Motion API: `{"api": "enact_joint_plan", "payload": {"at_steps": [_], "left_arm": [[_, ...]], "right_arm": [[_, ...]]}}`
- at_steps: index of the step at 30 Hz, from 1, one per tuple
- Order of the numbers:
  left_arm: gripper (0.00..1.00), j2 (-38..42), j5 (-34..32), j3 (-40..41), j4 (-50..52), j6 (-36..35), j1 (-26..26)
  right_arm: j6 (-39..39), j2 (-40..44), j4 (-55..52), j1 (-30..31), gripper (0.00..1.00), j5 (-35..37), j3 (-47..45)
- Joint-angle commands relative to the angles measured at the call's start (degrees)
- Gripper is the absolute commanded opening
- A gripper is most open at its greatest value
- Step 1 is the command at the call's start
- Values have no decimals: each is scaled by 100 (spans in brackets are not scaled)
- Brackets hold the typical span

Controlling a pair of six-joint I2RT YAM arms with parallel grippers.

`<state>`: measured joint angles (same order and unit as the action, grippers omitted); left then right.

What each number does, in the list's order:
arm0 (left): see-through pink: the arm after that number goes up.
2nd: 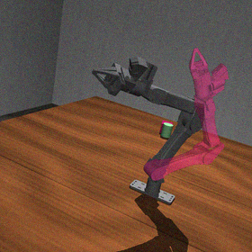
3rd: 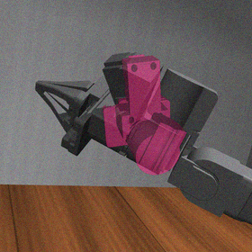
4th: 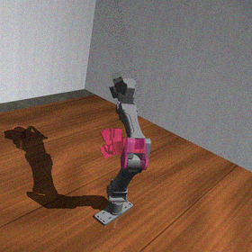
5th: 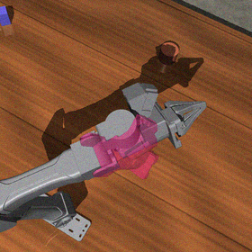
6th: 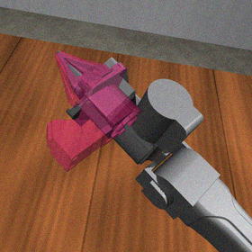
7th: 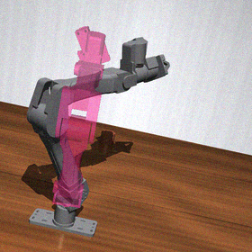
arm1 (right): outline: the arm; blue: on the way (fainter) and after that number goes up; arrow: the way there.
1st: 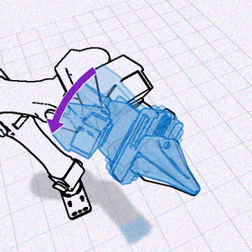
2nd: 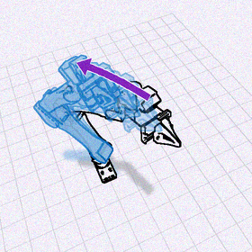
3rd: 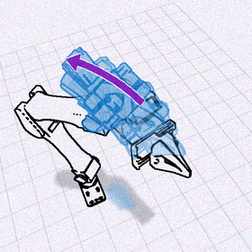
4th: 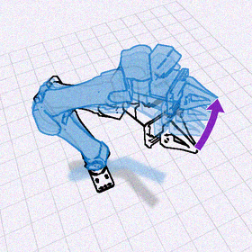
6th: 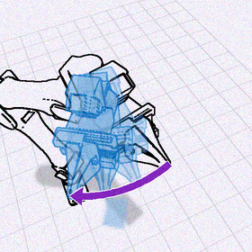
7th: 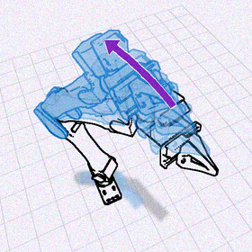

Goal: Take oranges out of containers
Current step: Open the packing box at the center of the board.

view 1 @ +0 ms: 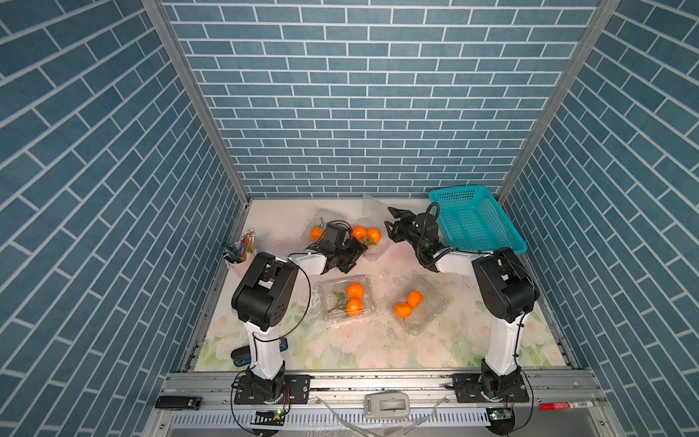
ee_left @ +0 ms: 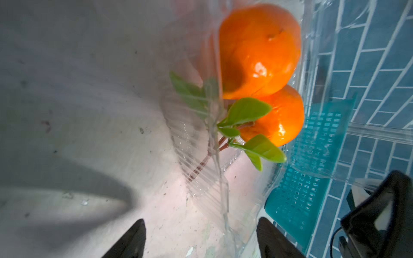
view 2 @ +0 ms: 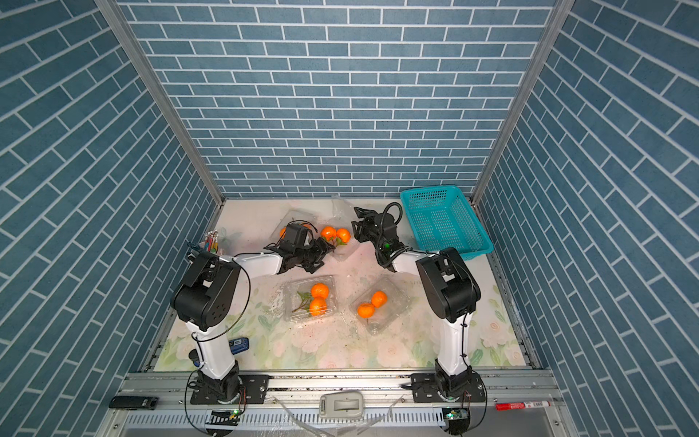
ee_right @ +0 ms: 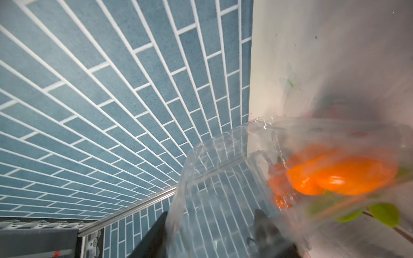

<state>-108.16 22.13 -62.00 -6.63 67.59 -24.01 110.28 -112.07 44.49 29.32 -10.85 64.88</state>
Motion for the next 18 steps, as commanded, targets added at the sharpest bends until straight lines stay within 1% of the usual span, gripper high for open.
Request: {"api": "enact_joint_plan", "payload": {"at_steps": [1,4,5,8,10,12,14,15,18], "left_arm": [[86,291,-15,-213,329,-264,114],[98,436,58,-339,543,-398,232],[99,492,74,-409,656,-424,287],[99,676,170,-707,1124,-905,456],[99,764,233,-999,1581,-1301,574],[99,792,279,-1352,2142,-1770,690],[99,771,343,-1521,2413,-2012,773],[99,769,463,-1482,2325,-1998,820],[99,733,796,-1154,1657,-1677,898]], "right_arm": [[-627,285,-361,-104,64,-660,174],[-1104,408,-738,-184,69,-938,280],[-1300,457,-902,-207,71,-1037,325],[-2132,638,-1597,-275,73,-1305,526],[-3028,766,-2547,-286,77,-1449,839],[-4185,792,-3856,-238,78,-1462,1365],[-5204,748,-5127,-134,79,-1157,1844],[-5640,687,-5639,-76,79,-937,2041],[-6406,392,-6572,133,77,-587,2493]]}}
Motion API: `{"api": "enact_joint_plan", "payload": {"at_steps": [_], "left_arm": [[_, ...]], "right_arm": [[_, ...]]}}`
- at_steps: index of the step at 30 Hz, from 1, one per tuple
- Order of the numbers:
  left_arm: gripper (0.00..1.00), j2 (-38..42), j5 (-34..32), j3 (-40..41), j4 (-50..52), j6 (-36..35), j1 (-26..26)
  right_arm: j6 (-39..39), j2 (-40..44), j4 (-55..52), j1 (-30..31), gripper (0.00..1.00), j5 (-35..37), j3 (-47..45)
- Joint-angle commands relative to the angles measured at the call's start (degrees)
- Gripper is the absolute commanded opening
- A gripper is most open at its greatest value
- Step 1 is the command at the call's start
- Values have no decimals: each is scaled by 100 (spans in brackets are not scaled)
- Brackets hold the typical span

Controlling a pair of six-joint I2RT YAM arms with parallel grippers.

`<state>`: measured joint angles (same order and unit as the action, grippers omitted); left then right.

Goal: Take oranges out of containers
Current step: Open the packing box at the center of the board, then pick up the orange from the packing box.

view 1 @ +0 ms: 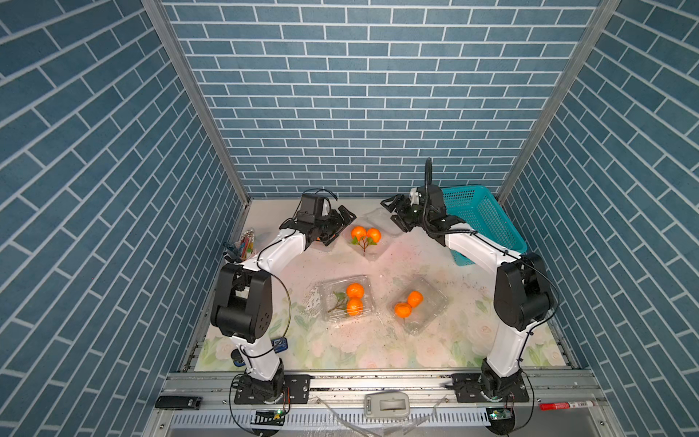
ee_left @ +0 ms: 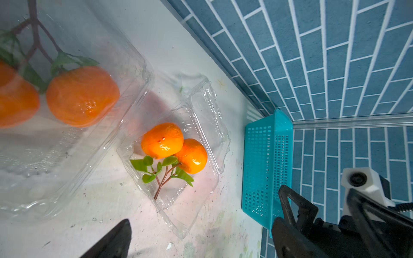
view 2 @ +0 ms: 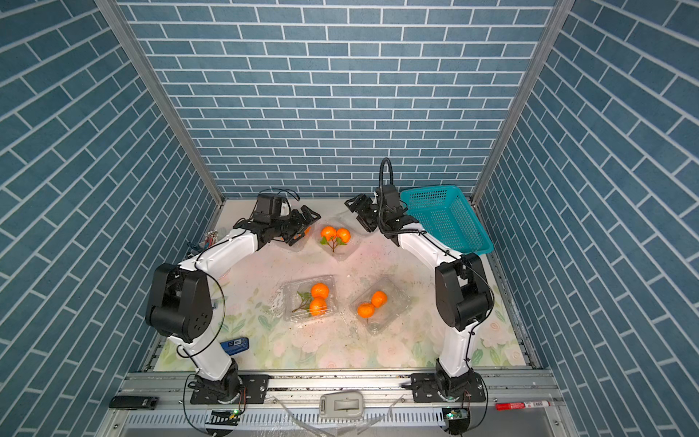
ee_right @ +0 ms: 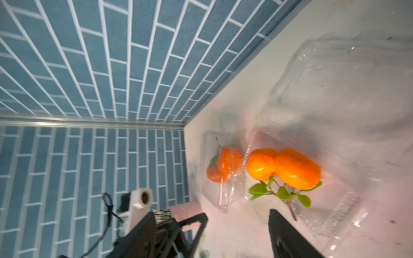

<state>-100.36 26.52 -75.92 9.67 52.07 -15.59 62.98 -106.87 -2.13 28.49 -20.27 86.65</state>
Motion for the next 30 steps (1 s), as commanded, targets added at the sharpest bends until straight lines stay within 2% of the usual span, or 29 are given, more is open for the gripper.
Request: {"api": "enact_joint_plan", "payload": {"at_steps": [1,4,10,16,30], "left_arm": [[99,-77,416,319,-166,-48,57],[99,-237,638,511,-756,323,39],[99,-397,800,818,-1549,866,46],[99,-446,824,1070,-2015,1288,65],[99,-390,802,1382,-2203,1367,118]], "right_arm": [[-1864,-252,-2151,300,76,435,471],[-2306,-650,-2670,585,71,676,891],[-2570,-1250,-3086,890,54,902,1392],[-2663,-1730,-3231,996,51,963,1824],[-2511,-2693,-3211,1023,43,933,2679]]}}
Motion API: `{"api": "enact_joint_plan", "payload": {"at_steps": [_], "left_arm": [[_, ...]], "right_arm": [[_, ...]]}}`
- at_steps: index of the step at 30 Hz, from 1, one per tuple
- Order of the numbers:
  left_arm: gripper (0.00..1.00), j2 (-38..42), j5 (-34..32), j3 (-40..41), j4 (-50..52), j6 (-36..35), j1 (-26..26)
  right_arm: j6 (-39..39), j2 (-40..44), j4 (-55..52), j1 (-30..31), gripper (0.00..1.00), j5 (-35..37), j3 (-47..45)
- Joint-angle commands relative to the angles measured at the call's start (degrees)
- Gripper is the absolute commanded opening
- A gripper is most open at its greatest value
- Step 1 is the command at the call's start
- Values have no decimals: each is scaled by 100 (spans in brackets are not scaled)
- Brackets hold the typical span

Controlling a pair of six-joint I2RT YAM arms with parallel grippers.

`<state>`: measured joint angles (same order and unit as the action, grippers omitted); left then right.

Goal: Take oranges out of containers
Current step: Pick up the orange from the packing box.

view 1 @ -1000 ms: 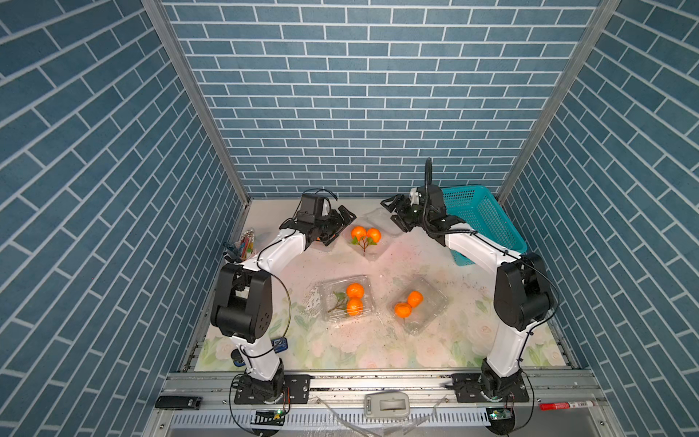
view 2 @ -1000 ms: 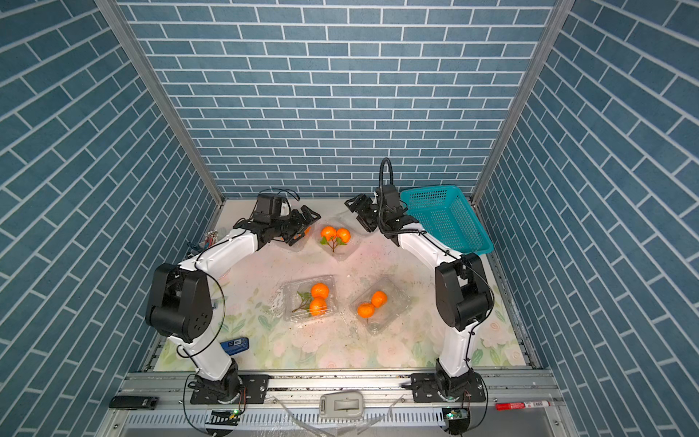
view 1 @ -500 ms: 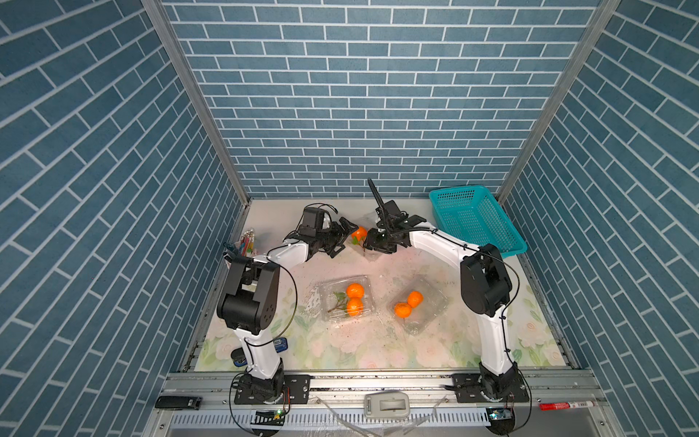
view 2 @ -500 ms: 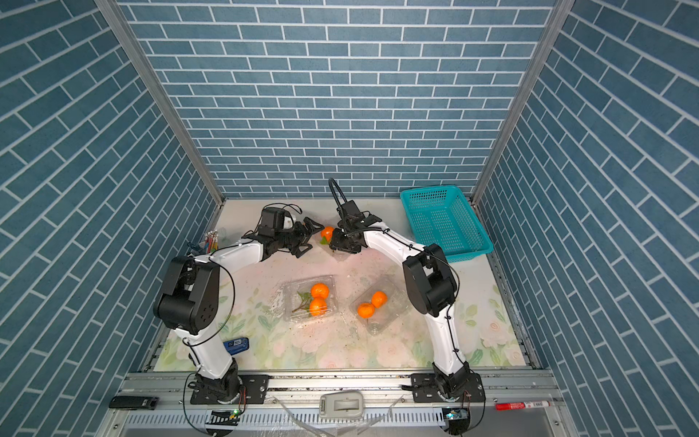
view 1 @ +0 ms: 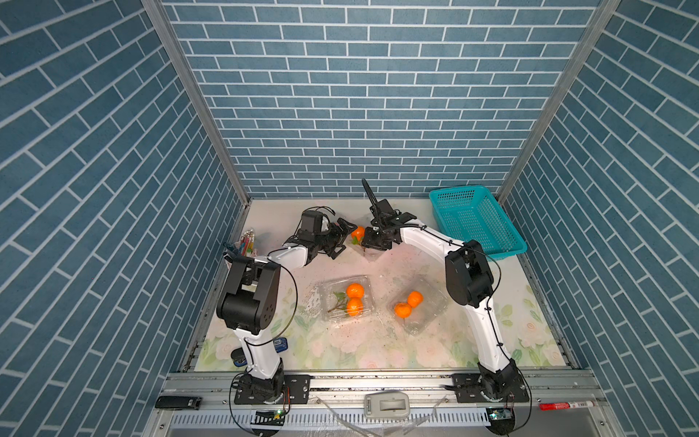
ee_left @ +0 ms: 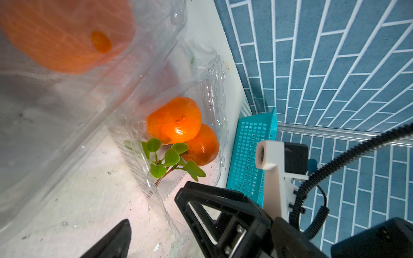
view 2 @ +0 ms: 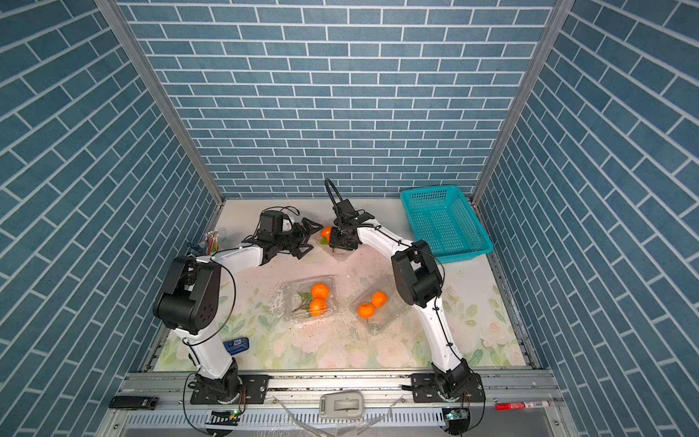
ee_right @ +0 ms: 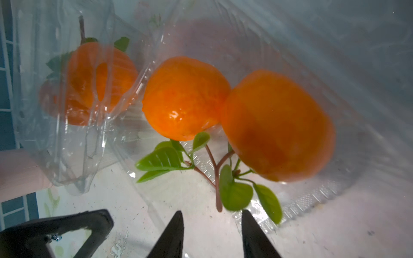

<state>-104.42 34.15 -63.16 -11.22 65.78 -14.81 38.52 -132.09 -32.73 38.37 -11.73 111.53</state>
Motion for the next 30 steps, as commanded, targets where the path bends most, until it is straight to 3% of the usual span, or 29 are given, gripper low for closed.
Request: {"api": "enact_joint_plan", "payload": {"at_steps": [1,17,24,30], "left_arm": [[99,23,39,126,-117,-4,47],[99,119,17,494,-196,46,180],[99,399,-65,685,-16,30,180],[99,627,-119,839,17,129,154]], "right_arm": [[-47,-214,-115,37,43,66,212],[164,-868,82,114,43,327,571],[199,-884,258,148,13,207,477],[180,-572,353,148,3,171,304]]}}
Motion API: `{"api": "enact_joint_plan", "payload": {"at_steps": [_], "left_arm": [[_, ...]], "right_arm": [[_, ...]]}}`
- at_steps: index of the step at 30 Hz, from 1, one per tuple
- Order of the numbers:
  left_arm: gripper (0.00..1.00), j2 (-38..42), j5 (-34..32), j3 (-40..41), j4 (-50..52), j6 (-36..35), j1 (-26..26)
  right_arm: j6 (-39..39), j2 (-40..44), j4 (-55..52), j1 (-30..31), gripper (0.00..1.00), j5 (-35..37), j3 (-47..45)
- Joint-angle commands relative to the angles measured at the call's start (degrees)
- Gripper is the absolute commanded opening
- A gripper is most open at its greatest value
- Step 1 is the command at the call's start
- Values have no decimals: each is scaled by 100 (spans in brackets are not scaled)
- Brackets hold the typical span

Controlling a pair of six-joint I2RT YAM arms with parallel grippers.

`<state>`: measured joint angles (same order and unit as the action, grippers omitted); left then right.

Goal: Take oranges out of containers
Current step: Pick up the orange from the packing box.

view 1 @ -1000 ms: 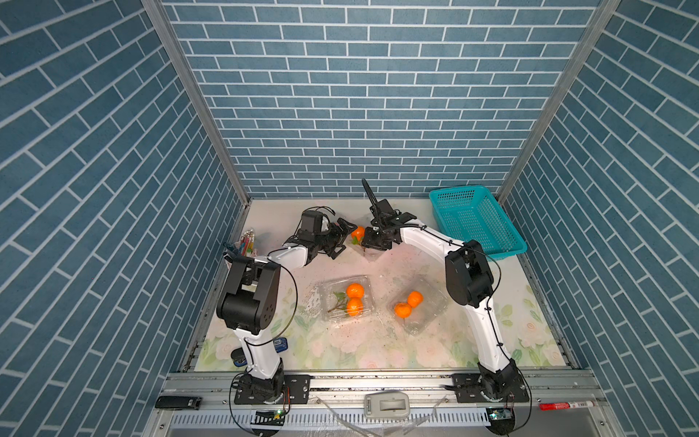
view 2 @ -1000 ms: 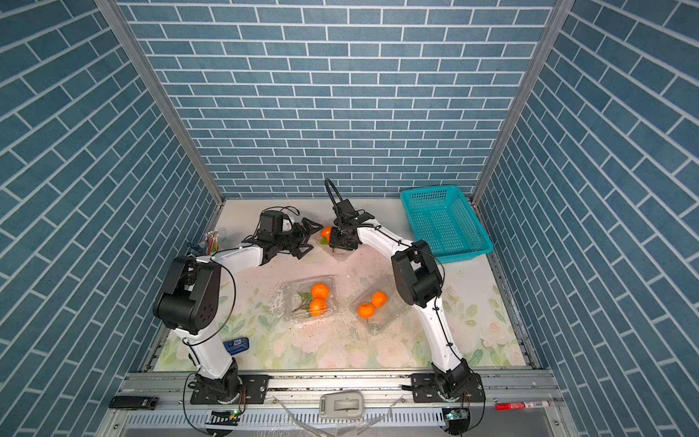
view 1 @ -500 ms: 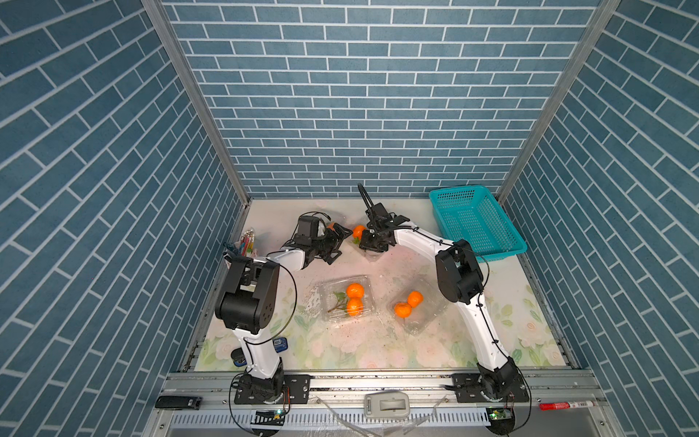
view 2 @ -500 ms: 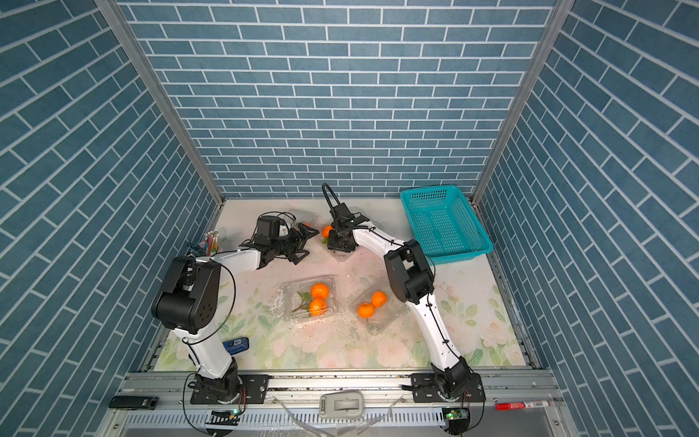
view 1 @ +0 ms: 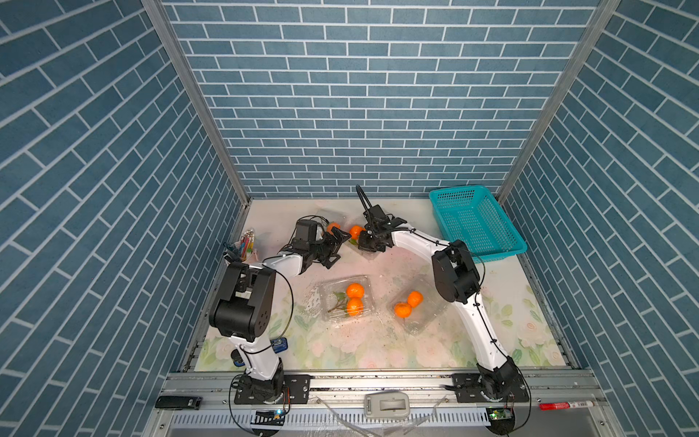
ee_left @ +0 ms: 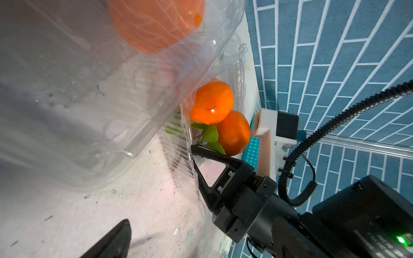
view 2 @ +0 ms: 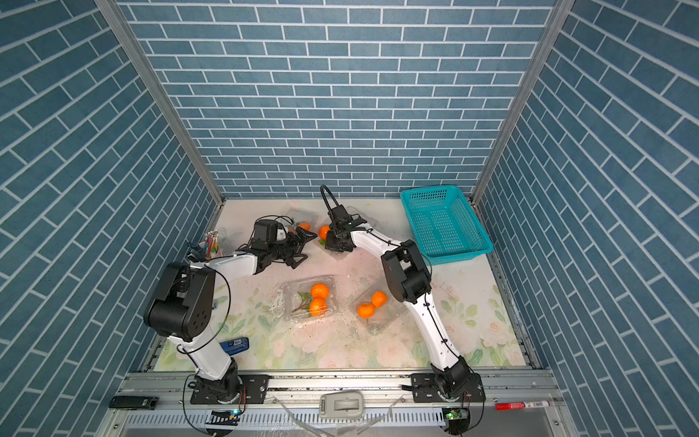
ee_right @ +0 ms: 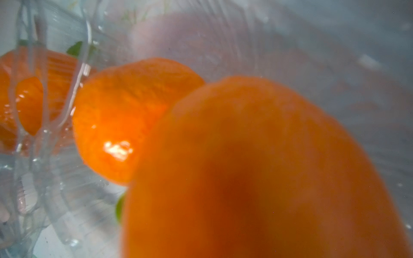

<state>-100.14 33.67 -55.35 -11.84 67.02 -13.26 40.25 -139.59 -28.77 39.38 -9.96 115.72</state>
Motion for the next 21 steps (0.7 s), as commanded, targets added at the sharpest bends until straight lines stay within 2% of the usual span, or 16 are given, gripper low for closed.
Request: {"api": "enact_joint_plan", "payload": {"at_steps": [1,12,21], "left_arm": [[99,238,-80,60,118,-5,-9],[99,468,-228,10,418,-71,-146],[99,555,-416,-420,788,-207,-282]], "right_arm": [[-12,239,-49,44,1,-6,-134],[-366,828,-268,-32,0,224,-137],[-448,1189,-256,-199,0,198,-114]]}}
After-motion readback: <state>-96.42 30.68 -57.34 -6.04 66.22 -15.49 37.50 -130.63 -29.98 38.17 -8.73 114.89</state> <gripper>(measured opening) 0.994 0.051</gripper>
